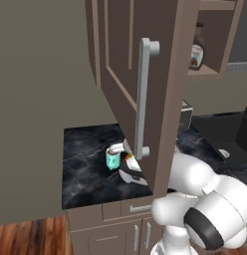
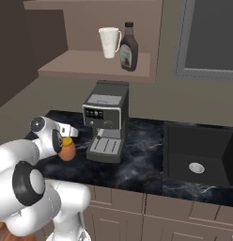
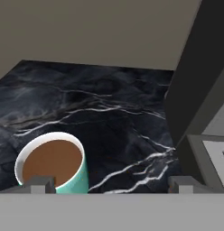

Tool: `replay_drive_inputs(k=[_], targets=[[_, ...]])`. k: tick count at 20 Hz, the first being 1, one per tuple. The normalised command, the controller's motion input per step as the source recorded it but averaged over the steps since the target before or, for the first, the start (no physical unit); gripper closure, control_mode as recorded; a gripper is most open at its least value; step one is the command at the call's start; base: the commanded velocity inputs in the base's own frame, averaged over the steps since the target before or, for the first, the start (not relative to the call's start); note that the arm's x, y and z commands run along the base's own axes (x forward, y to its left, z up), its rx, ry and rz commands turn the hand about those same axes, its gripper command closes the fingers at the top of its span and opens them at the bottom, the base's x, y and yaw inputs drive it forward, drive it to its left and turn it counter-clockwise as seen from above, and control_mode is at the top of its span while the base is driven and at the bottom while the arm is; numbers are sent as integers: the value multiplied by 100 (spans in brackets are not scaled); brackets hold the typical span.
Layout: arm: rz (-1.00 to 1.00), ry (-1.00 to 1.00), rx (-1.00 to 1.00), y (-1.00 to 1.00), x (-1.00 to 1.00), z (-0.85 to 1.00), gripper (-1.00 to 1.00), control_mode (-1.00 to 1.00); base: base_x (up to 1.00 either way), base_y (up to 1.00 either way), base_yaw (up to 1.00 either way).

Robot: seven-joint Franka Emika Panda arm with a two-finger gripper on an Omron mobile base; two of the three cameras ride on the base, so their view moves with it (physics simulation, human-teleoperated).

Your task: Pick the syrup bottle and honey bottle from the cabinet and place them next to the mug.

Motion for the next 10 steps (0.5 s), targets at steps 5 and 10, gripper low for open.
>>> replay_drive_inputs(k=[5, 10], targets=[[0, -2, 0, 0, -1, 24, -100, -100, 0, 0, 0], [0, -3, 0, 0, -3, 48, -100, -100, 0, 0, 0]])
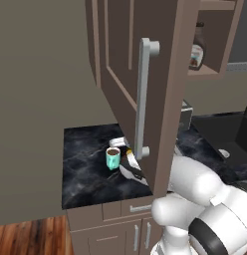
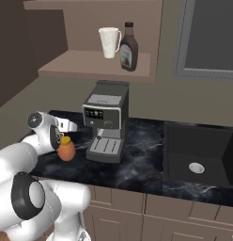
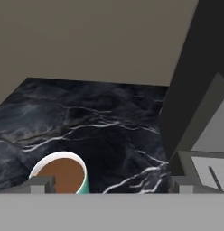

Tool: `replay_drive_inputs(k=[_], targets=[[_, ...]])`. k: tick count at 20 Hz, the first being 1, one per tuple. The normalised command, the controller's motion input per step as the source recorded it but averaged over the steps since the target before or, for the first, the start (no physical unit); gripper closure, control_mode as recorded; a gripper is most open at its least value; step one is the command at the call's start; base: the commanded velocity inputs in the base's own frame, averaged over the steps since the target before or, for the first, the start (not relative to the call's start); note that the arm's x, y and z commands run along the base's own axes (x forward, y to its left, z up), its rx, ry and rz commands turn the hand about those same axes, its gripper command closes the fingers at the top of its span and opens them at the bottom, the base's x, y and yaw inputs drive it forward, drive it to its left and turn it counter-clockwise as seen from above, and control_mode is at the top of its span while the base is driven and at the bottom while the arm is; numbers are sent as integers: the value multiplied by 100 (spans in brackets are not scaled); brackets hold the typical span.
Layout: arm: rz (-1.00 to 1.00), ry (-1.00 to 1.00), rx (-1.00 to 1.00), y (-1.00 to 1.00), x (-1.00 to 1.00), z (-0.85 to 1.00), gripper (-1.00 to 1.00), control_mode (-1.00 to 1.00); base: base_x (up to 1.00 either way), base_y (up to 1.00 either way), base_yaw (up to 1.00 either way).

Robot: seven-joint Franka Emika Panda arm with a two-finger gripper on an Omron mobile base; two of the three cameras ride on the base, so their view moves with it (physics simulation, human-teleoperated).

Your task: Pick the syrup bottle and honey bottle from the cabinet and place them next to the mug.

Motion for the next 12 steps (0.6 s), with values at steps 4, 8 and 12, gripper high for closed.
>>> replay_drive_inputs(k=[4, 8, 12], targets=[[0, -3, 0, -2, -1, 69, -100, -100, 0, 0, 0], [0, -3, 0, -10, -4, 72, -100, -100, 0, 0, 0], [0, -3, 0, -14, -8, 68, -100, -100, 0, 0, 0]])
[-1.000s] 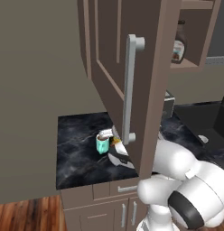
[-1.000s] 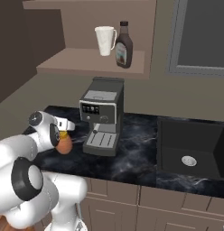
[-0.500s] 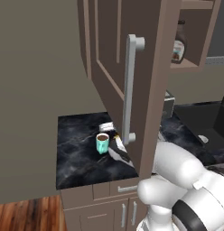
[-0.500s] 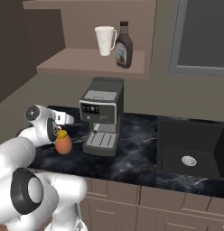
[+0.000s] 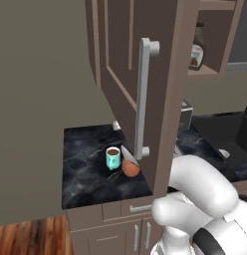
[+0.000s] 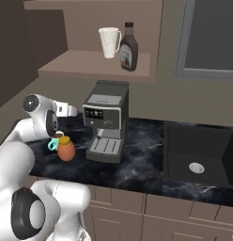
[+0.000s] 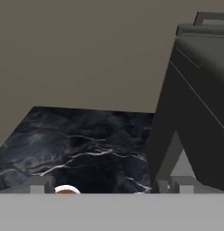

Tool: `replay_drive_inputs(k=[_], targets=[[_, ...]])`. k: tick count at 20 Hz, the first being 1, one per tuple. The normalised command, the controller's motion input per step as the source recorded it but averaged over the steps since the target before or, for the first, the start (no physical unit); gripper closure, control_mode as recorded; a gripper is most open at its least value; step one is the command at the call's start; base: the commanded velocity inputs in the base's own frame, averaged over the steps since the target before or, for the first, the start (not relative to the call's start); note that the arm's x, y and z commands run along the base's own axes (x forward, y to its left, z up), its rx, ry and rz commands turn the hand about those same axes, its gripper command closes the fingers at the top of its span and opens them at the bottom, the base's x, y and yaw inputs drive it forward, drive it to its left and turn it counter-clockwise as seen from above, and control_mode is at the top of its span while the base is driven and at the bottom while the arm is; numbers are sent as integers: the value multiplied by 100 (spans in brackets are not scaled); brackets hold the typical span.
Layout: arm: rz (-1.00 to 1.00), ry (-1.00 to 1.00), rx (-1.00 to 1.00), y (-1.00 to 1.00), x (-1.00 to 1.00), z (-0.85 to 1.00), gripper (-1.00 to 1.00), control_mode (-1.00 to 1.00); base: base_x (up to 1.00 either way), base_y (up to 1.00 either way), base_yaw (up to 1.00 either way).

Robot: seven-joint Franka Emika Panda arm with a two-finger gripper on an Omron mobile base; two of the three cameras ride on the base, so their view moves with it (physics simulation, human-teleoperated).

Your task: Pick the syrup bottle and honey bottle from the cabinet and place them next to the mug.

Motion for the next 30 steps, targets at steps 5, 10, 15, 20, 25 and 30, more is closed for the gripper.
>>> replay_drive_inputs(k=[5, 10, 15, 20, 25, 30], targets=[[0, -8, 0, -8, -14, 75, -100, -100, 0, 0, 0], [0, -11, 0, -9, -14, 78, -100, -100, 0, 0, 0], [0, -13, 0, -32, -13, 75, -100, -100, 0, 0, 0], [-1, -13, 2, -42, -19, 76, -100, -100, 0, 0, 0], [-2, -16, 6, -48, -30, 77, -100, -100, 0, 0, 0], [-3, -15, 9, -59, -39, 78, -100, -100, 0, 0, 0]])
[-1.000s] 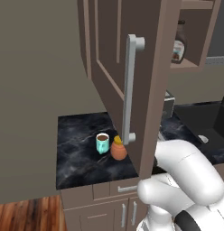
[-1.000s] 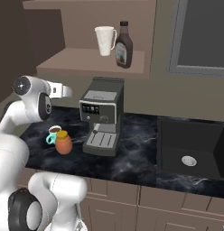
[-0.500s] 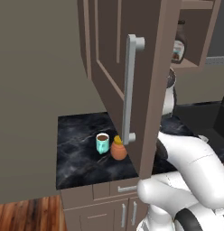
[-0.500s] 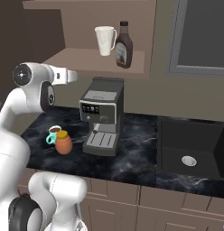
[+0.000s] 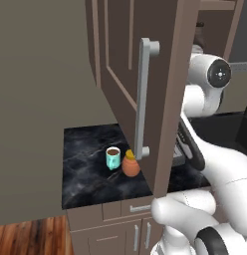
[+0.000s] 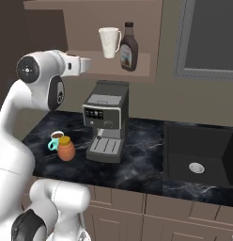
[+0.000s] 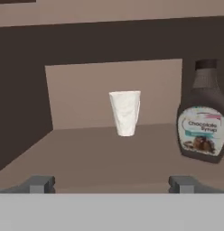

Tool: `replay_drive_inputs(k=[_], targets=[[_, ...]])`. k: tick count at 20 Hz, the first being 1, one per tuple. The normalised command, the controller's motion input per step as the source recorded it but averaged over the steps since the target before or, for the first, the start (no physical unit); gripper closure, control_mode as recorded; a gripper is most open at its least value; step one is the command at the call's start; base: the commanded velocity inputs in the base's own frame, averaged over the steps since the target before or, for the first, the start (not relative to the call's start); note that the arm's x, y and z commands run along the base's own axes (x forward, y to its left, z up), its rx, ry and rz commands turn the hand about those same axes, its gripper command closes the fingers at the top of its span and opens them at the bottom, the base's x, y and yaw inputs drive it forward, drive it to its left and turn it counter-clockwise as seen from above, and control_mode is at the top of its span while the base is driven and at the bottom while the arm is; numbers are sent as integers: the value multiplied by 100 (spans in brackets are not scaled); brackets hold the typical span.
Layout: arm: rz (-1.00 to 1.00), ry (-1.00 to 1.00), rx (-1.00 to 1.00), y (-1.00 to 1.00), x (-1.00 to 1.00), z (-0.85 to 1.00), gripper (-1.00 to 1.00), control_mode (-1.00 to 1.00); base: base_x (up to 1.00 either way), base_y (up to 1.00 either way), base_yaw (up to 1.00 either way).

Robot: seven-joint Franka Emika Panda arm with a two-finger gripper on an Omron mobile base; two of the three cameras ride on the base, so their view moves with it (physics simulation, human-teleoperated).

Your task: Pick the syrup bottle and honey bottle from the cabinet and place them next to the mug.

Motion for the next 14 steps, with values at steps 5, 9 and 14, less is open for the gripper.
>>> replay_drive_inputs(k=[5, 9, 14], targets=[[-5, -15, 8, -58, -46, 79, -100, -100, 0, 0, 0], [-6, -15, 5, -44, -39, 79, -100, -100, 0, 0, 0], [-6, 1, 0, -25, -21, 42, -100, -100, 0, 0, 0]])
